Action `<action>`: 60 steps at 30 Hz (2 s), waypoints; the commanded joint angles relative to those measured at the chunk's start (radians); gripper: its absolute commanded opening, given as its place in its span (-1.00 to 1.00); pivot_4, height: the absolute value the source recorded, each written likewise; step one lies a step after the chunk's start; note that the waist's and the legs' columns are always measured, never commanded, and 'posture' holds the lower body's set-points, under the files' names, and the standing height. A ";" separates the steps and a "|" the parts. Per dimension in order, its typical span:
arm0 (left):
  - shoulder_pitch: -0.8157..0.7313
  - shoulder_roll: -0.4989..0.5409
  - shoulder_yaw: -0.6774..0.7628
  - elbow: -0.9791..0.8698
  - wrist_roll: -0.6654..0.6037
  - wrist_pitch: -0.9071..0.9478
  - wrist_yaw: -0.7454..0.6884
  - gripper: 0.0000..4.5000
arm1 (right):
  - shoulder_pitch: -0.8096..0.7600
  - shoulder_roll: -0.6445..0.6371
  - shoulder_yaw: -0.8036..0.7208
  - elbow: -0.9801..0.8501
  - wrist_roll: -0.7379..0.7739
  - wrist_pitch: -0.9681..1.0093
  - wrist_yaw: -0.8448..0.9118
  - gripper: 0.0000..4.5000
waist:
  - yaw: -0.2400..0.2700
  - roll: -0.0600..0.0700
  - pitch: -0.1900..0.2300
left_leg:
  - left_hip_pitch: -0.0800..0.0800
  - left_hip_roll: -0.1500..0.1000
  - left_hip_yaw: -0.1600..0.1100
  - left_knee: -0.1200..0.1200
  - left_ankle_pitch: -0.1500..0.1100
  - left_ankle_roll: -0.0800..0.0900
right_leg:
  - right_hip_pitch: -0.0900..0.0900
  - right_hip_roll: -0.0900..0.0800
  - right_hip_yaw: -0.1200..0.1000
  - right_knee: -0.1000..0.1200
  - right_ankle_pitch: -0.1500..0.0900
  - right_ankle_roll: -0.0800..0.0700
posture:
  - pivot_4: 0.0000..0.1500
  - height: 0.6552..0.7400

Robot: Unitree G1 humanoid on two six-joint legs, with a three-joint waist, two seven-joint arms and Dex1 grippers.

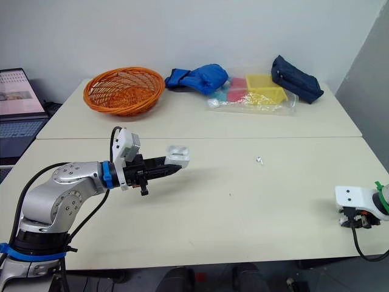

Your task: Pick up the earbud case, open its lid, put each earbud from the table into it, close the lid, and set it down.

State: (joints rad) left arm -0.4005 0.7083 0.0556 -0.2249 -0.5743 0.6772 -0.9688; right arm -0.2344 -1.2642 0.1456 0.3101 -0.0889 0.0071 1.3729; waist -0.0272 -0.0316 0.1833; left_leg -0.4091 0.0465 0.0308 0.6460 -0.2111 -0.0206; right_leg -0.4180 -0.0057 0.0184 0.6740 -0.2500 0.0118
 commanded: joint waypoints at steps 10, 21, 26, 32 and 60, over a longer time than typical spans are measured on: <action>-0.018 0.005 0.021 -0.028 -0.017 0.000 0.003 -0.67 | 0.026 -0.024 -0.016 -0.005 -0.001 0.049 0.036 0.99 | 0.002 0.000 0.000 | 0.000 0.000 -0.001 -0.002 0.000 0.000 | 0.000 0.000 -0.001 0.000 0.001 0.002 | 1.00 1.00; -0.014 0.002 0.019 -0.031 -0.016 0.005 0.009 -0.67 | 0.083 -0.027 -0.056 -0.054 0.037 0.150 0.032 0.27 | 0.003 0.000 0.000 | 0.000 0.000 -0.001 -0.001 0.000 0.000 | 0.000 0.000 -0.001 0.002 0.000 0.001 | 1.00 1.00; -0.017 -0.002 0.013 -0.032 -0.014 0.002 0.014 -0.67 | 0.085 -0.014 -0.057 -0.057 0.047 0.185 0.024 0.14 | 0.002 0.000 0.000 | 0.000 0.000 -0.001 -0.001 0.000 0.000 | 0.000 0.000 -0.001 0.002 0.000 0.001 | 1.00 1.00; -0.016 0.006 0.014 -0.028 -0.013 0.000 0.010 -0.67 | 0.091 -0.010 -0.065 -0.084 0.062 0.199 0.027 0.14 | 0.002 0.000 0.000 | 0.000 0.000 -0.001 0.000 0.000 0.000 | 0.000 0.000 -0.001 0.002 0.000 0.001 | 1.00 1.00; -0.035 -0.021 -0.009 -0.022 0.009 -0.072 -0.008 -0.67 | -0.111 0.019 -0.201 -0.434 0.382 0.549 0.055 -0.82 | -0.008 0.002 0.001 | 0.003 0.000 0.000 -0.001 0.000 0.000 | -0.001 0.001 0.002 0.006 0.001 0.002 | 1.00 1.00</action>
State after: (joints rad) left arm -0.4087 0.6961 0.0413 -0.2240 -0.5640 0.6353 -0.9727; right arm -0.2912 -1.2412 0.0190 -0.0248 0.1914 0.4275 1.4349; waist -0.0353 -0.0300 0.1840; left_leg -0.4065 0.0472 0.0304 0.6453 -0.2111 -0.0207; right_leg -0.4192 -0.0044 0.0196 0.6799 -0.2490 0.0141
